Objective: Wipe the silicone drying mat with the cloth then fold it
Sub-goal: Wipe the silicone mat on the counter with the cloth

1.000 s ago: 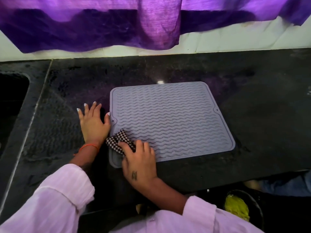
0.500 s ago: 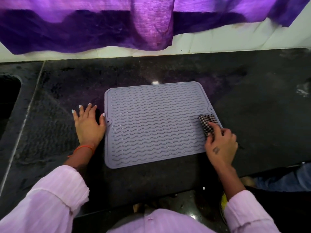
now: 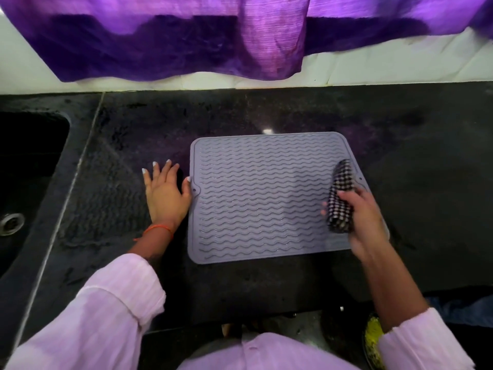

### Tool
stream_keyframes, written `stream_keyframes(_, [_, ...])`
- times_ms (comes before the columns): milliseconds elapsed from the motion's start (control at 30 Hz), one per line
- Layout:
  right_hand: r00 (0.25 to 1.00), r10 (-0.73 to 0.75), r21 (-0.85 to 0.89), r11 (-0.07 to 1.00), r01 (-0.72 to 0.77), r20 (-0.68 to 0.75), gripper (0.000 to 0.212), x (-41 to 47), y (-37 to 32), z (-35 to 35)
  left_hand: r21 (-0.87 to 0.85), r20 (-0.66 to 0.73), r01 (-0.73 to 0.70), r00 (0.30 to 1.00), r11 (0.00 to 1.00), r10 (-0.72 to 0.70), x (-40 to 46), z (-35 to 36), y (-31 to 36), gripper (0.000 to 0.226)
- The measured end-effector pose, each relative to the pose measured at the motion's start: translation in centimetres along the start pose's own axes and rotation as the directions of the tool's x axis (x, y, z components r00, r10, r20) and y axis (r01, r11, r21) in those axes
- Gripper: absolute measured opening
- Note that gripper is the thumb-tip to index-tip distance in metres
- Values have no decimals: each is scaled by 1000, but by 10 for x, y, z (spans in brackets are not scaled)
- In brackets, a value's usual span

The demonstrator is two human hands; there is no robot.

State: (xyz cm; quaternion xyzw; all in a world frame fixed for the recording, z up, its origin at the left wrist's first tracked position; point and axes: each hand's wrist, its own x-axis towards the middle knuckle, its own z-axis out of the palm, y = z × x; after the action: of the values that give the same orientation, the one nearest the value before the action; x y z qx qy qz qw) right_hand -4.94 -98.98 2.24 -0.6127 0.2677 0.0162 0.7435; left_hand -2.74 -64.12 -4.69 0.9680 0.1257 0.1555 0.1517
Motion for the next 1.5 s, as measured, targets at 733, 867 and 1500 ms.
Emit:
stream_keyframes(733, [727,-162,-740,-34,672,668,36,-42,1,106,-9,4,13,1000,1000,-13,3,-1,3,54])
stream_keyframes(867, [917,-34,-288,944,160,398,38,-17,-18,91,-3,8,11,1000,1000,-11,4,-1,3,54])
stream_keyframes(1500, [701,106,-709,69,702,705,35,-41,7,131,-9,-2,24,1000,1000,-24,3,-1,4,55])
